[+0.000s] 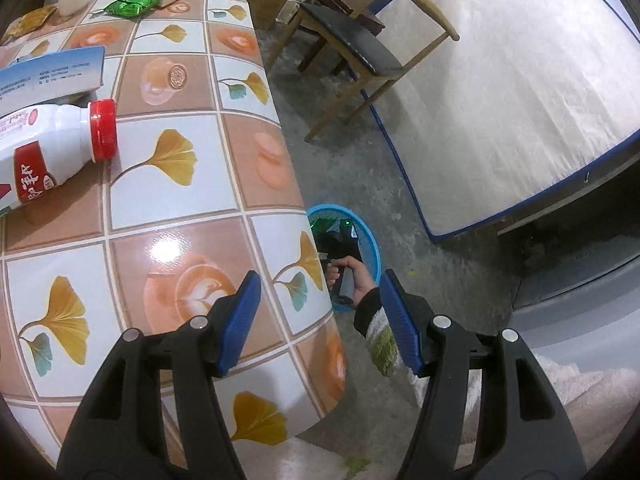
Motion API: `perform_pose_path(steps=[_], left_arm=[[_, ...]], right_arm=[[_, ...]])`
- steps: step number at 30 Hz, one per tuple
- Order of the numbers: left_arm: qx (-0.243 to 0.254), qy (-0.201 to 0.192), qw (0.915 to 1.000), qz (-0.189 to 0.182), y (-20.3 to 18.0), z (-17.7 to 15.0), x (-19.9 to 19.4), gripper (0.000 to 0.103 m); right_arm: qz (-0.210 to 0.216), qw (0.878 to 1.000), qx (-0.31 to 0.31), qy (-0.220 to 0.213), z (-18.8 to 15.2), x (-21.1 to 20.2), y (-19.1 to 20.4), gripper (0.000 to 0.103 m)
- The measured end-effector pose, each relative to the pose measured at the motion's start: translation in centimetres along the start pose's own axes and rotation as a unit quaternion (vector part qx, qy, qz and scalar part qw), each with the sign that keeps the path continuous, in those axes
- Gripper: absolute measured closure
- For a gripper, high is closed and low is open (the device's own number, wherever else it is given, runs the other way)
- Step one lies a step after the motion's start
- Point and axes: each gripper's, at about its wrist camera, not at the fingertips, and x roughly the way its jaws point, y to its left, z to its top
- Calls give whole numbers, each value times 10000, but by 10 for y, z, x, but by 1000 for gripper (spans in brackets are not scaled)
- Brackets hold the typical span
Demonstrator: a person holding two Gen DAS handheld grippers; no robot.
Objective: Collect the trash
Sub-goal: 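Move both open tools back over the table toward the milk bottle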
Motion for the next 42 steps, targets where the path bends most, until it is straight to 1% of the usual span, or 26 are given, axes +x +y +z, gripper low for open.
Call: perform_pose_path(steps=[1, 2, 3, 5, 6, 10, 16, 17, 18, 21, 25, 28, 29, 31, 32, 34, 38, 40, 42], left_arm=[[2, -20, 10000, 12, 0, 0, -2, 45], [9, -53, 10000, 25, -1, -1, -5, 45], [19, -79, 10000, 33, -1, -2, -7, 45], [48, -128, 9999, 47, -1, -3, -10, 45], [83, -161, 9998, 49, -3, -5, -13, 45], [168, -257, 9995, 49, -7, -9, -20, 45], [283, -430, 9986, 85, -13, -18, -36, 45], [299, -478, 9983, 116, -13, -20, -40, 45], [307, -509, 9981, 136, -13, -21, -43, 44], [300, -679, 9970, 225, -10, -28, -56, 41], [283, -910, 9945, 426, 1, -38, -76, 40], [226, -1034, 9926, 587, 12, -47, -91, 38], [201, -1072, 9917, 679, 17, -49, -96, 37], [126, -1128, 9900, 837, 28, -55, -107, 36], [89, -1150, 9895, 874, 33, -57, -111, 36], [-54, -1258, 9869, 1004, 47, -61, -125, 34], [-347, -1519, 9797, 1259, 73, -71, -153, 31], [-509, -1624, 9761, 1350, 87, -75, -167, 30], [-667, -1714, 9727, 1419, 101, -78, -179, 30]], right_arm=[[-10, 10000, -63, -30, -2, -7, 2, 75], [6, 9999, -87, -61, -6, -12, 3, 66], [-24, 9998, -121, -128, -9, -20, 4, 59], [-235, 9988, -262, -340, -17, -41, 7, 48], [-239, 9985, -301, -389, -19, -49, 8, 47], [66, 9973, -420, -604, -43, -89, 5, 46], [283, 9895, -722, -1221, -85, -163, 0, 45], [306, 9868, -772, -1388, -97, -181, -3, 45], [323, 9852, -803, -1478, -107, -187, -3, 45], [461, 9779, -912, -1822, -145, -219, -4, 37], [555, 9716, -1007, -2068, -190, -246, -18, 35], [462, 9642, -1287, -2271, -232, -263, -6, 30], [414, 9618, -1387, -2321, -241, -264, 1, 29], [319, 9538, -1685, -2468, -263, -275, 18, 26], [241, 9471, -1893, -2580, -276, -281, 32, 22], [196, 9353, -2176, -2785, -296, -293, 54, 19], [108, 9031, -2840, -3219, -341, -313, 113, 13], [140, 8877, -3182, -3326, -361, -316, 139, 10], [163, 8678, -3627, -3392, -385, -314, 173, 7]])
